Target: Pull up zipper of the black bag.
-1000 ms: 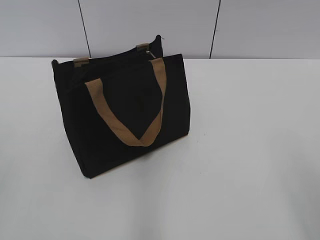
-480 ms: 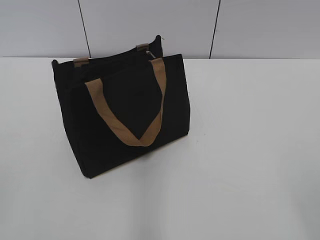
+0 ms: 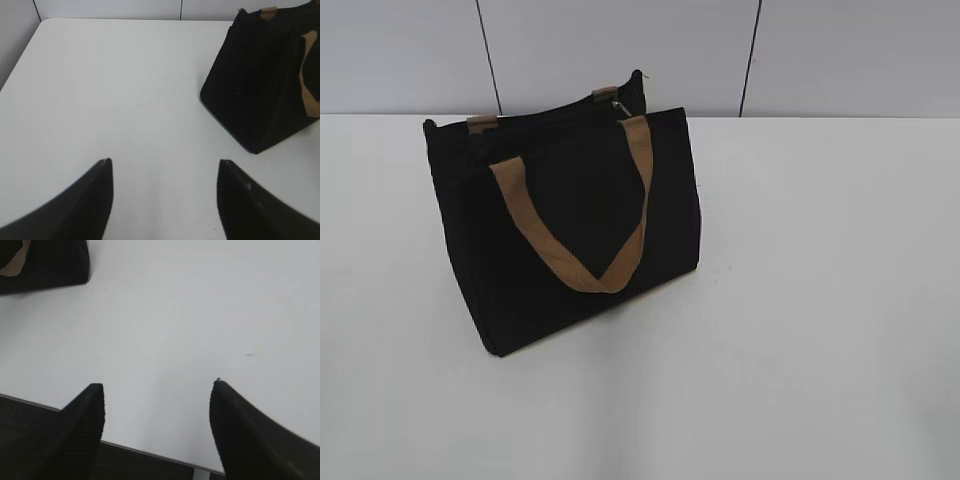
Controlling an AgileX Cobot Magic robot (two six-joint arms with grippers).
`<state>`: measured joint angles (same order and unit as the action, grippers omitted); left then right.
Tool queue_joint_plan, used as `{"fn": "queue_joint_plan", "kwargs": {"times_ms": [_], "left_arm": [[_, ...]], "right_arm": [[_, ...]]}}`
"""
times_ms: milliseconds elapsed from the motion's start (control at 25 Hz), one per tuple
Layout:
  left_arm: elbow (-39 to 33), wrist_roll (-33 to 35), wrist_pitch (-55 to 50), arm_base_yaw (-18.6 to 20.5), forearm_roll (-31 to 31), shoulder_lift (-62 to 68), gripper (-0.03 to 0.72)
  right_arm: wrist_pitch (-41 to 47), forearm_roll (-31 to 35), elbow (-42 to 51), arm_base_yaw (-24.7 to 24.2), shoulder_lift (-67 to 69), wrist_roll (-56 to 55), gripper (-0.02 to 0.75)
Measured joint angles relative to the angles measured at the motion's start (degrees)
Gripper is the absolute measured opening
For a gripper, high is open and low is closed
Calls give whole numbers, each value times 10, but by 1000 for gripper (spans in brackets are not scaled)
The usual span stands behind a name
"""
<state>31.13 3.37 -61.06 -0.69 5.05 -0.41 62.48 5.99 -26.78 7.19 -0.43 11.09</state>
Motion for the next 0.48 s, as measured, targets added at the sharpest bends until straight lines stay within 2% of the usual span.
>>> {"fn": "queue_joint_plan", "kwargs": {"times_ms": [320,480], "left_arm": [[0,0,-1,0,3,0,490],[0,0,-1,0,3,0,488]], "right_arm": [[0,1,0,0,0,-1,501],[0,2,0,-24,0,-1,501]]}}
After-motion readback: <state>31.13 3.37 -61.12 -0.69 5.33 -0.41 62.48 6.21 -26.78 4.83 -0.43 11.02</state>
